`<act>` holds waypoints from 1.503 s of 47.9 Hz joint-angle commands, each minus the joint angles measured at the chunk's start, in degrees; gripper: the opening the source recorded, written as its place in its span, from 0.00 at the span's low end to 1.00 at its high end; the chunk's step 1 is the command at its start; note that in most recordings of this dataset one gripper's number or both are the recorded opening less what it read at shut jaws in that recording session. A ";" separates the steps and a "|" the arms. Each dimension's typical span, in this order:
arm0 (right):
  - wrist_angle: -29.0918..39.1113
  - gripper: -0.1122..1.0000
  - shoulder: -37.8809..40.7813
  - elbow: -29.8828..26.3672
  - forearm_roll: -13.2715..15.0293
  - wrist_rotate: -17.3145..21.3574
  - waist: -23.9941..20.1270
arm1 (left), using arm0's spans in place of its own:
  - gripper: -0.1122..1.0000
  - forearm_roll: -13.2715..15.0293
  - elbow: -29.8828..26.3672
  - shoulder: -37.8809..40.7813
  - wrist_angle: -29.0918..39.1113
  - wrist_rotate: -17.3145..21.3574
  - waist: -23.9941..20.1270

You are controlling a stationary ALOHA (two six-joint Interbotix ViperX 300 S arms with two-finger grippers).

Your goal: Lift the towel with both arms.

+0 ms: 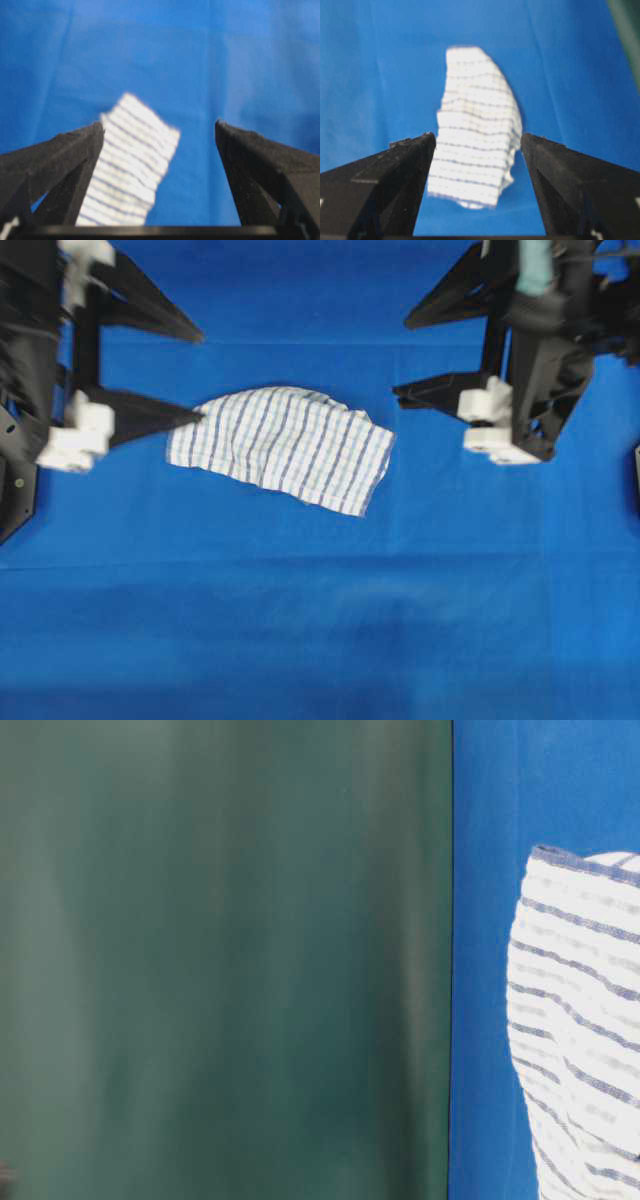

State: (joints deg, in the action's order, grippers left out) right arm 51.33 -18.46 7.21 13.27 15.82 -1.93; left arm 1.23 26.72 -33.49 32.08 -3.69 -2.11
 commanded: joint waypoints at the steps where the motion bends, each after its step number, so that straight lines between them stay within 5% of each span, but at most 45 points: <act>1: -3.69 0.72 0.18 3.25 -0.09 1.58 -0.88 | 0.91 0.18 2.46 1.05 -2.46 -0.09 1.58; 17: -22.15 0.72 7.21 17.49 -0.09 7.38 -1.23 | 0.91 -0.09 15.56 7.03 -9.58 0.88 2.37; 37: -36.12 0.72 22.59 19.69 -0.09 8.35 -0.97 | 0.91 -0.26 29.09 15.47 -25.14 1.23 -0.44; 56: -41.75 0.72 30.50 18.63 -0.53 8.35 -0.62 | 0.91 -0.26 31.38 28.48 -36.65 7.21 -1.49; 72: -41.84 0.72 35.86 16.61 -1.05 8.35 -0.44 | 0.90 -0.18 30.67 30.59 -36.83 9.32 -2.46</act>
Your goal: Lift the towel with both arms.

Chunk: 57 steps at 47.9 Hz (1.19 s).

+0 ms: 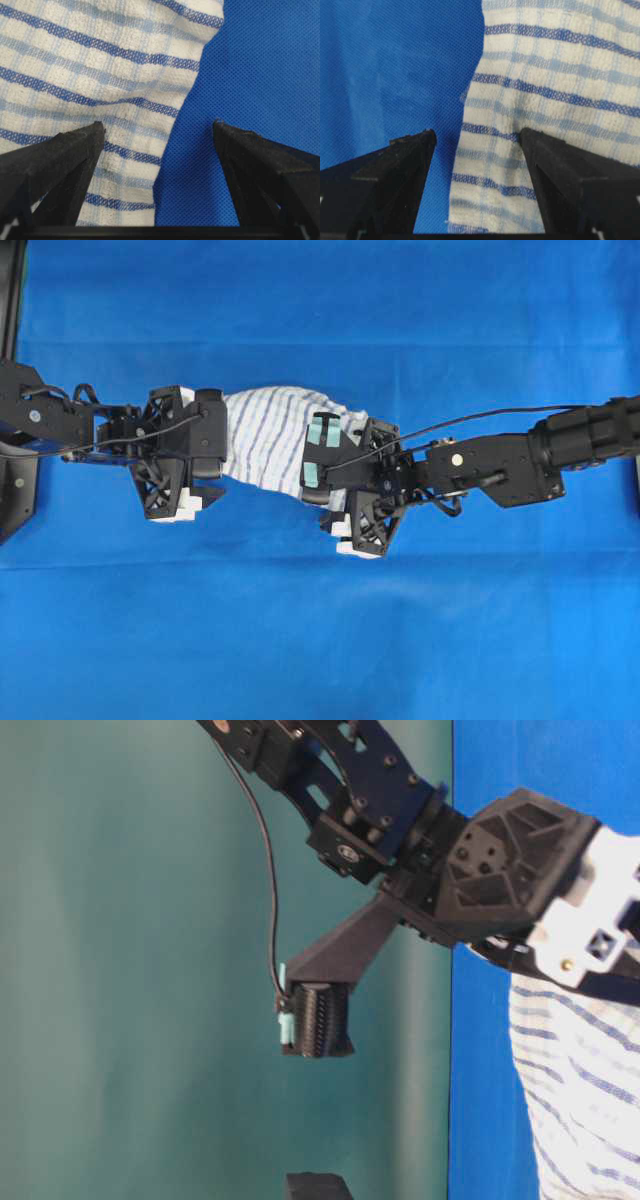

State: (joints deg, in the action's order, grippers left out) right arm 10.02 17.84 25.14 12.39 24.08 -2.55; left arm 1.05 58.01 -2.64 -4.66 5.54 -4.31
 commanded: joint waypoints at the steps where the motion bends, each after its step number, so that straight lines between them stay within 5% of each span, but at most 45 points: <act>1: -0.53 0.72 -0.26 -1.41 -0.18 0.09 0.18 | 0.90 0.00 -0.62 -0.26 -0.09 0.09 -0.26; 9: -0.53 0.71 0.18 -1.58 -0.18 0.09 0.18 | 0.84 0.09 -0.62 -0.26 0.44 0.09 -0.26; 15: -0.35 0.66 0.18 -1.49 -0.09 0.00 0.26 | 0.64 0.18 -0.70 -0.26 1.14 0.00 -0.26; 25: -0.09 0.19 0.18 -1.49 0.00 -0.09 0.53 | 0.21 0.26 -0.88 -0.26 1.85 -0.35 -0.53; 28: 0.00 0.17 0.09 -1.41 0.00 -0.09 0.53 | 0.13 0.26 -0.97 -0.35 2.46 -0.44 -0.70; 38: 1.76 0.17 -2.02 -1.49 0.00 -0.09 0.53 | 0.13 0.35 -2.37 -3.16 7.38 -0.88 -0.88; 57: 16.00 0.17 -18.02 -3.52 -0.18 -0.26 0.62 | 0.13 0.35 -10.81 -18.28 22.94 -1.85 -0.53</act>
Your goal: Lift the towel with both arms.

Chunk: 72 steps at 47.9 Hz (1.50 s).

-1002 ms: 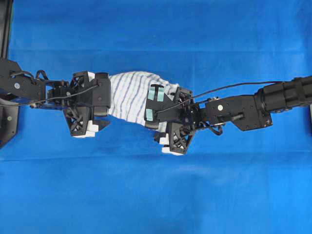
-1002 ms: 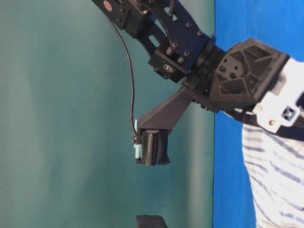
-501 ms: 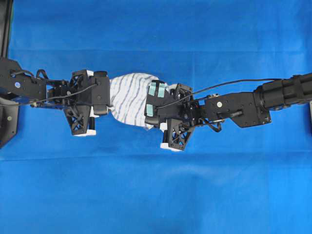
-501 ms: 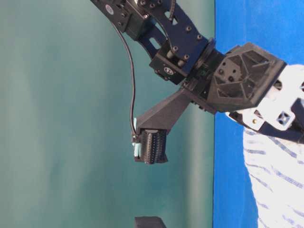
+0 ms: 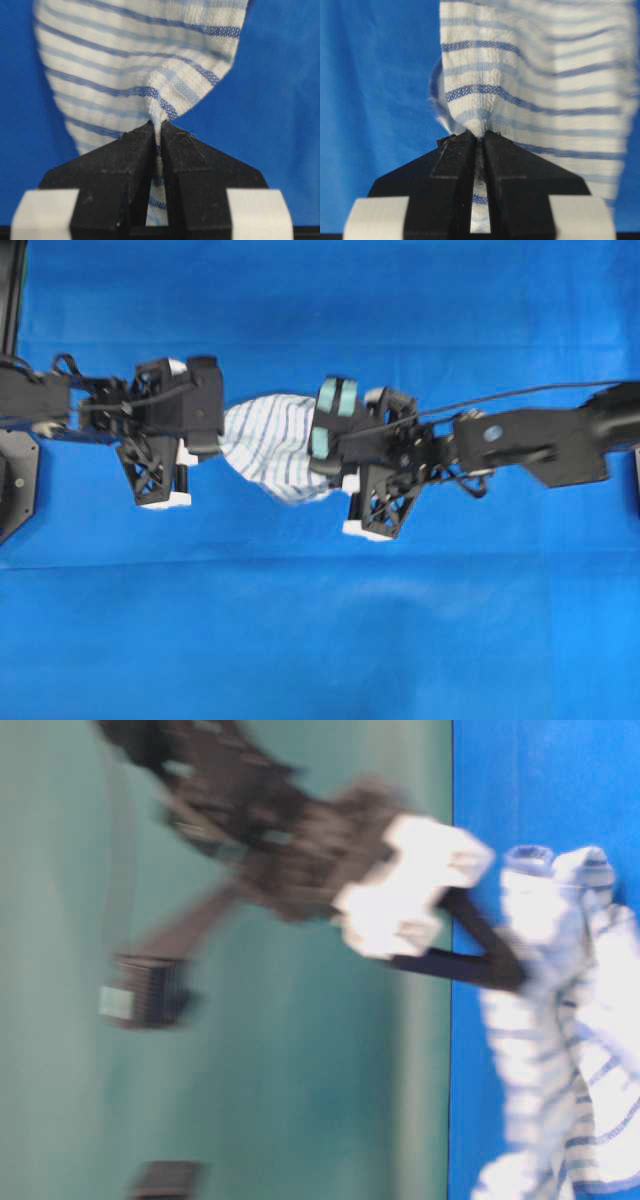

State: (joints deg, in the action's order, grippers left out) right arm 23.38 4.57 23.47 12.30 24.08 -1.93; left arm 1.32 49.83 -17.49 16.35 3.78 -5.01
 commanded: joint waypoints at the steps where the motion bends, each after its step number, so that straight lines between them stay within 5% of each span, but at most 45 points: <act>1: 3.43 0.17 -5.62 -2.11 -0.09 -0.35 0.00 | 0.13 0.09 -3.16 -4.31 2.72 -0.09 0.09; 17: 18.37 0.17 -17.05 -9.32 2.02 -2.46 0.97 | 0.13 0.09 -13.80 -15.56 12.39 -0.09 0.09; 45: 34.19 0.17 -22.94 -27.86 3.25 -7.91 1.23 | 0.13 -0.18 -33.40 -15.03 19.42 0.00 -1.32; 72: 35.42 0.17 -22.94 -29.79 2.99 -8.79 1.23 | 0.13 -0.18 -35.95 -13.97 21.45 0.00 -1.49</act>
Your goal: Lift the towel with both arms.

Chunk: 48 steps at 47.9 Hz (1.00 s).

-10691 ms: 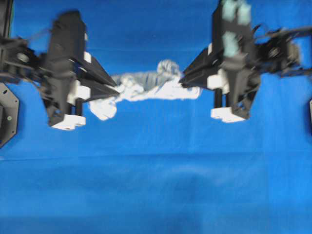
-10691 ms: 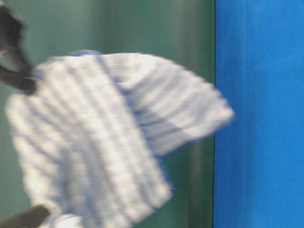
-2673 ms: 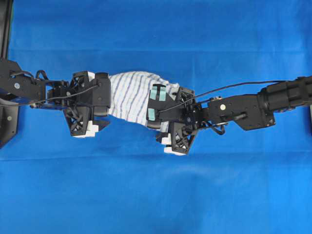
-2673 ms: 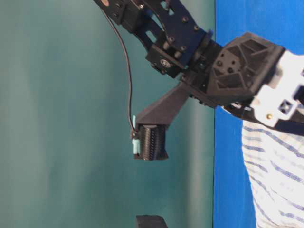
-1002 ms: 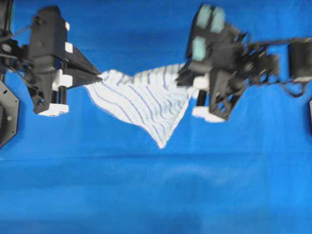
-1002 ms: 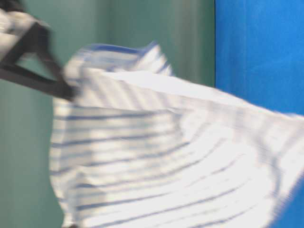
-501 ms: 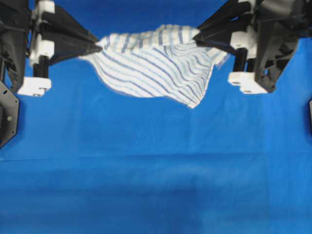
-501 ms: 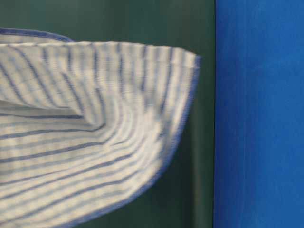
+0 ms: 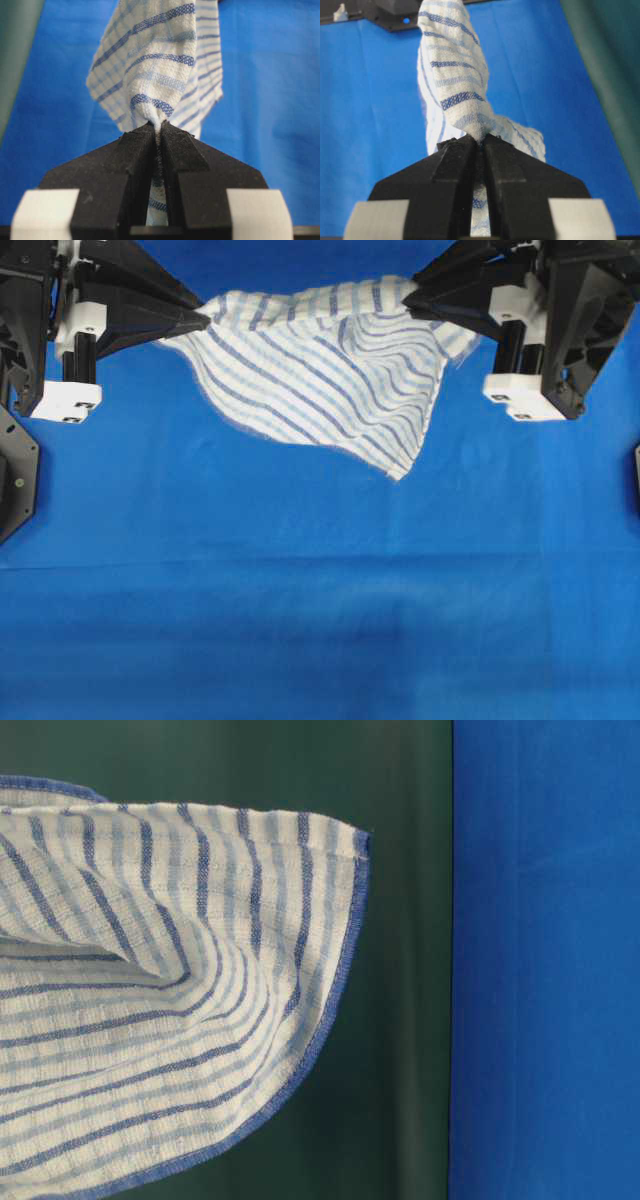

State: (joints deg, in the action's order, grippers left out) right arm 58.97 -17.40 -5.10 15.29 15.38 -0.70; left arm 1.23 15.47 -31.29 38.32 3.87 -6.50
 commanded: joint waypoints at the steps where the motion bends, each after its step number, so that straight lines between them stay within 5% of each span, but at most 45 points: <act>1: -0.18 0.17 -1.05 -1.14 0.00 -0.09 0.00 | 0.13 -0.09 -1.58 -0.18 -0.62 -0.09 0.00; 15: -0.44 0.17 -0.97 -0.97 -0.18 -0.26 0.00 | 0.18 0.09 -1.32 -0.09 -1.32 -0.26 0.26; 19: -0.79 0.19 -0.97 -0.70 0.09 -0.09 0.00 | 0.37 0.00 -0.97 -0.18 -1.49 -0.26 0.35; 30: -0.97 0.71 -0.88 0.09 1.85 0.09 0.00 | 0.92 0.00 -0.18 -0.62 -1.93 -0.26 0.26; 38: -0.97 0.70 -0.70 1.23 2.02 0.35 0.00 | 0.91 0.09 1.05 -0.70 -2.64 -0.35 0.35; 48: -3.52 0.70 0.26 9.40 1.76 1.76 -0.53 | 0.91 0.18 8.26 1.67 -8.96 -0.44 1.58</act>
State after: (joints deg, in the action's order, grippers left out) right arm 57.39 -16.96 1.85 17.05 16.70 -0.88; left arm 1.23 22.32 -30.32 32.08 3.34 -5.71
